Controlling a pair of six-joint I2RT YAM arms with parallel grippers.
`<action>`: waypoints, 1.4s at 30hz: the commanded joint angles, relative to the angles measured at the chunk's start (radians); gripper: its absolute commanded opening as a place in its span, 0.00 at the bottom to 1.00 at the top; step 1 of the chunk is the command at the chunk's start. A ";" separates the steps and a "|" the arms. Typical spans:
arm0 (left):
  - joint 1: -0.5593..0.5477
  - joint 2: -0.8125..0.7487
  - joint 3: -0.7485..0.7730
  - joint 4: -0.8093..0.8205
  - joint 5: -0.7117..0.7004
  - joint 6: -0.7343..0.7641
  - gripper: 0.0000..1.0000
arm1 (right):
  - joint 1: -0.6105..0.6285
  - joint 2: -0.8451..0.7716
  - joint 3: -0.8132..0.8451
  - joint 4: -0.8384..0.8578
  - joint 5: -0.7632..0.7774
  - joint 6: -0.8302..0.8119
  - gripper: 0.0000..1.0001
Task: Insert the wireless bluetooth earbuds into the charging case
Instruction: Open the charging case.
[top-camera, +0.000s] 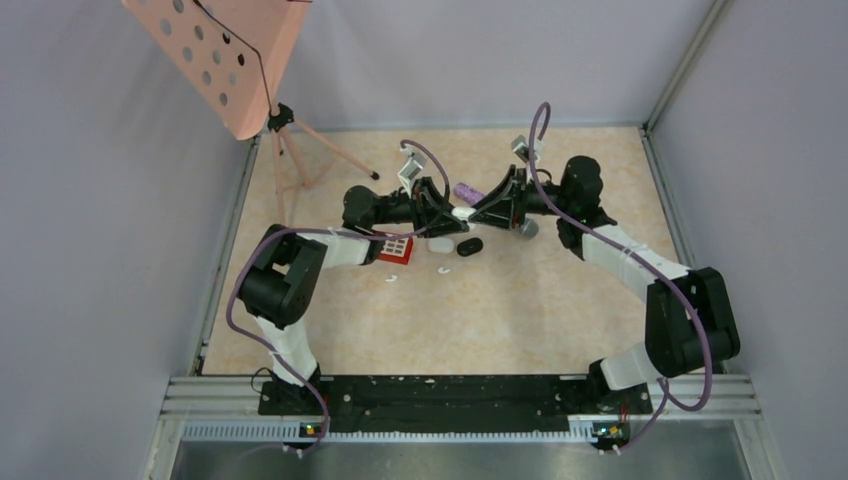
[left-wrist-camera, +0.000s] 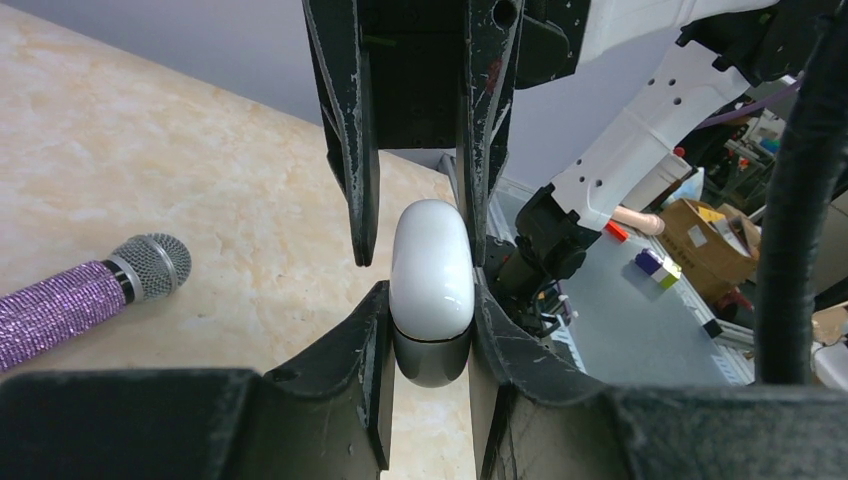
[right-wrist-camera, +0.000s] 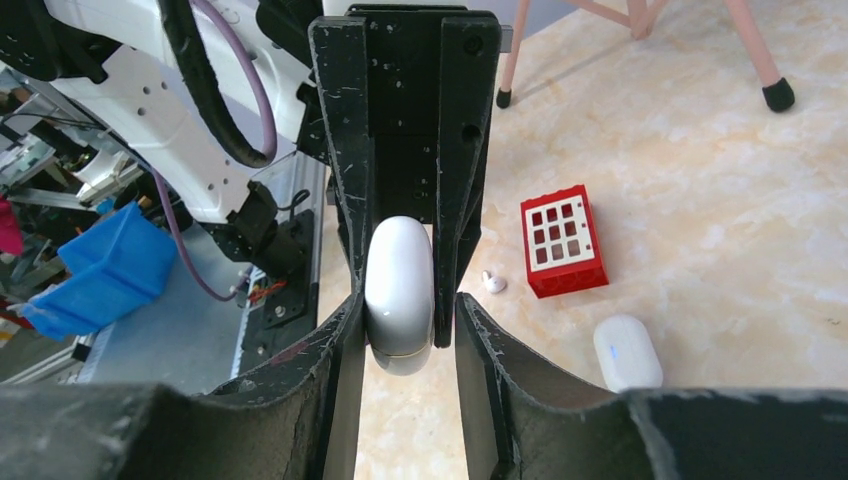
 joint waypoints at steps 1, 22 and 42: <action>-0.040 -0.028 0.002 0.100 0.053 0.081 0.00 | -0.008 0.024 0.065 -0.057 0.053 -0.018 0.36; -0.046 -0.068 -0.051 0.042 0.043 0.205 0.00 | -0.034 0.054 0.111 -0.074 0.070 0.049 0.43; 0.026 -0.043 -0.065 0.059 -0.047 0.152 0.00 | -0.103 -0.058 0.169 -0.150 -0.033 0.016 0.53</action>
